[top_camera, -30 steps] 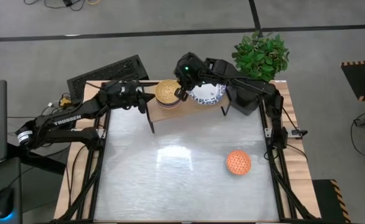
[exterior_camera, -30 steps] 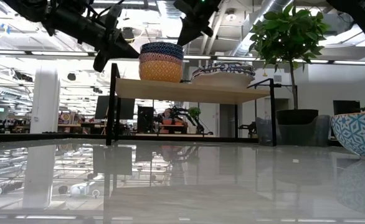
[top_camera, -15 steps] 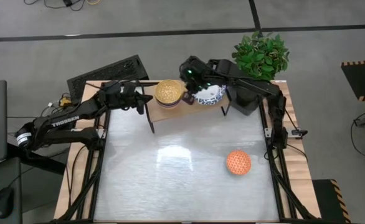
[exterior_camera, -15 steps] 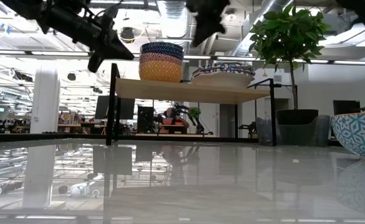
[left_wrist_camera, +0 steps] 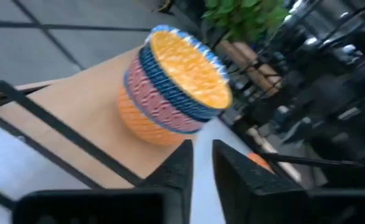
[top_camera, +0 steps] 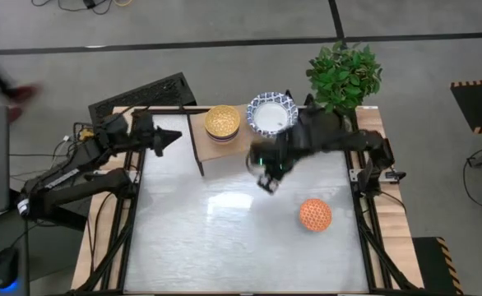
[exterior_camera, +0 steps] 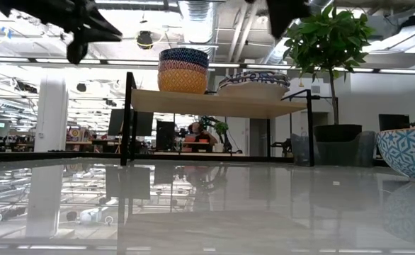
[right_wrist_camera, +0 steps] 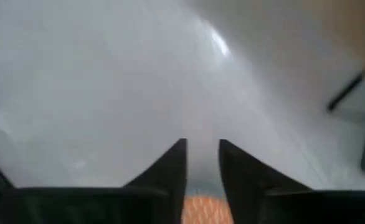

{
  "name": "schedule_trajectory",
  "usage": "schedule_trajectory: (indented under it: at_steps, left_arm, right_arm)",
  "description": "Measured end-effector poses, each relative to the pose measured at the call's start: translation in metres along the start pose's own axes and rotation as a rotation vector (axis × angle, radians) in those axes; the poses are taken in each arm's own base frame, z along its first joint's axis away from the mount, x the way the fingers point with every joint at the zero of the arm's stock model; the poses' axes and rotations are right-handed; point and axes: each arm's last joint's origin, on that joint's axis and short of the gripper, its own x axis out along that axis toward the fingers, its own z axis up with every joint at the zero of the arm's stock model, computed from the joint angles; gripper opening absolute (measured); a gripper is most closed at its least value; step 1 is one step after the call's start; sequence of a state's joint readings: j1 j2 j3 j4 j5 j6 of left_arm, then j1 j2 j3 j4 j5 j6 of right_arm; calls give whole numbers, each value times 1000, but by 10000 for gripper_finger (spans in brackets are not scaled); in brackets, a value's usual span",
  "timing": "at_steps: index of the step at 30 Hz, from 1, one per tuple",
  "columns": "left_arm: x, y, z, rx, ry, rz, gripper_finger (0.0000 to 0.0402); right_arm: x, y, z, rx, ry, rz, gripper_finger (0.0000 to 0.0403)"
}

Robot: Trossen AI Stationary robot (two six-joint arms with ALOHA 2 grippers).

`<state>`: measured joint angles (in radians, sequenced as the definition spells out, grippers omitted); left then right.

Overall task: Place and stack bowls onto a shelf
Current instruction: Stack the orange bowl on top of the yellow bowl on the shelf

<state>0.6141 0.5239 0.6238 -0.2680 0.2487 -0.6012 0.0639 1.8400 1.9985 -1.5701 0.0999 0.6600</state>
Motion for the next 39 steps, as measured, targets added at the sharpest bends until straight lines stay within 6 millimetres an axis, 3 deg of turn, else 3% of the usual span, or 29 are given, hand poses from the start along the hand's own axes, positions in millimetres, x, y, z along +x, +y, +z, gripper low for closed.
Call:
schedule_trajectory:
  at_steps: [3,8,14,20,28,39]
  left_arm:
    - [-12,-4,-1,-21,-13,-39,81]
    - [-26,-8,-6,-52,-10,-66,148]
    - [-29,-3,-13,-81,52,-22,198]
    - [-29,-3,-15,-94,72,-16,210]
    - [-29,-2,-15,-87,70,-13,211]
    - [-28,-2,-14,-87,68,-4,210]
  right_arm:
    - [23,12,-26,24,85,-70,182]
    - [52,2,-76,124,195,-202,245]
    - [58,-27,-127,158,231,-155,246]
    - [72,-43,-163,241,264,-14,242]
    - [101,-49,-187,321,295,-37,242]
    - [134,-54,-191,451,277,-18,232]
